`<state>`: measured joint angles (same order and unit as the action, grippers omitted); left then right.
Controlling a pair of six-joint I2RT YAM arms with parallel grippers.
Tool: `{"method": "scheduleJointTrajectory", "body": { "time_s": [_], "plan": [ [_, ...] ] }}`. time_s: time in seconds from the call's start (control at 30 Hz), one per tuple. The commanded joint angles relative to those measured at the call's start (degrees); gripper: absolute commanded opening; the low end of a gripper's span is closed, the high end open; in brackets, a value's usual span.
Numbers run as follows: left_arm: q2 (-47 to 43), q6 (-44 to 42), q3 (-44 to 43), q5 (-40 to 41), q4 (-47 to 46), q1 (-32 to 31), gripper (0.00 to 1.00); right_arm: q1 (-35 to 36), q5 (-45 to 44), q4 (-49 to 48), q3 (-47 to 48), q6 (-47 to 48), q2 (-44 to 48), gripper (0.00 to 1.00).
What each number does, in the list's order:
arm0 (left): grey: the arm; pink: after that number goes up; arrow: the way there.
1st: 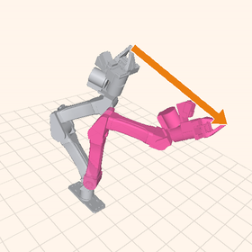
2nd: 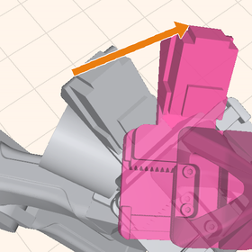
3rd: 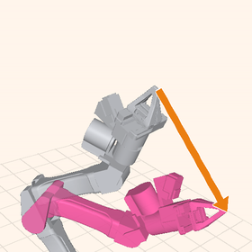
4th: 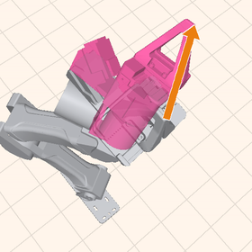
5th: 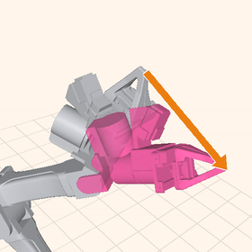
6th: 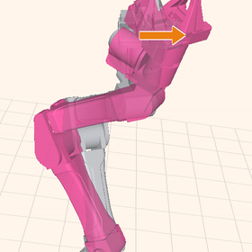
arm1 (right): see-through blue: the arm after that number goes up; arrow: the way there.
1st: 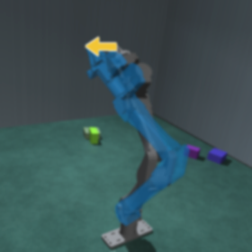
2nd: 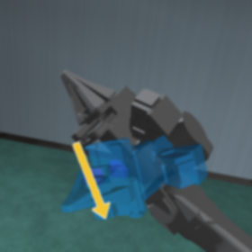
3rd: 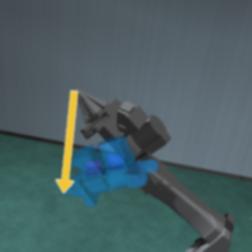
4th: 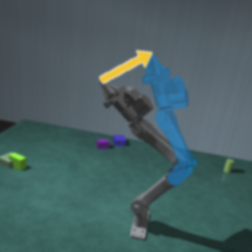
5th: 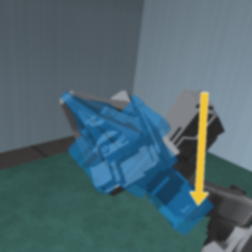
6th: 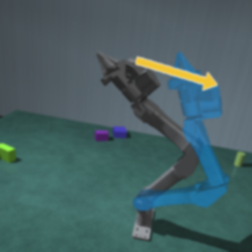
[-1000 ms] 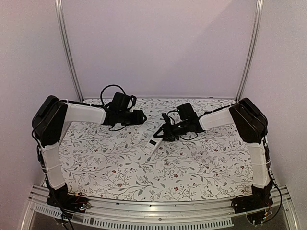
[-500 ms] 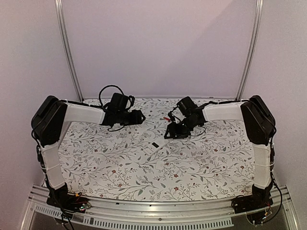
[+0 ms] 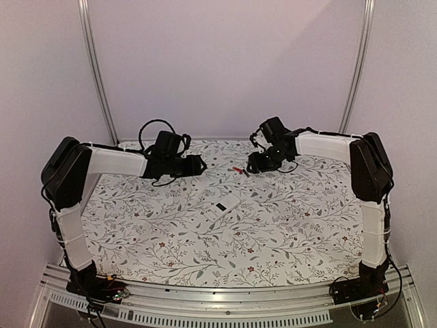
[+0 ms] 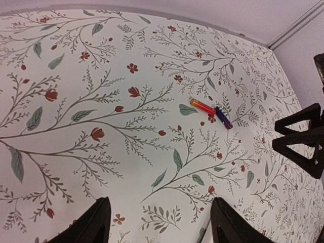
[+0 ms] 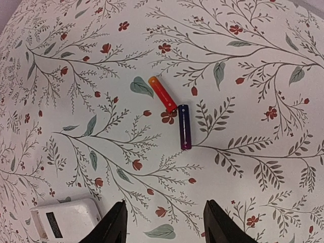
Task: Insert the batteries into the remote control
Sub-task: Pick up the battery at the center of the board.
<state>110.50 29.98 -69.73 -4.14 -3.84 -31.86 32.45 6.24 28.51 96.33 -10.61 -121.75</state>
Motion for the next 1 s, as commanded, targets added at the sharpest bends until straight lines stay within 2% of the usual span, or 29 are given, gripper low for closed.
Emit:
{"method": "scheduleJointTrajectory", "body": {
  "time_s": [0.0,0.53,0.97],
  "plan": [
    [-2.33,-1.09,0.50,-0.57,-0.34,0.74,0.68,0.36,-3.67,2.27,3.67,3.05,-5.35,0.51],
    [-4.10,-1.06,0.82,-0.81,0.08,1.18,0.68,1.61,-10.90,6.85,14.38,8.28,-15.77,0.47],
    [-5.35,-0.86,1.95,-1.31,-0.20,1.83,0.68,2.55,-12.29,10.01,22.36,9.98,-21.96,0.34]
  ]
}}
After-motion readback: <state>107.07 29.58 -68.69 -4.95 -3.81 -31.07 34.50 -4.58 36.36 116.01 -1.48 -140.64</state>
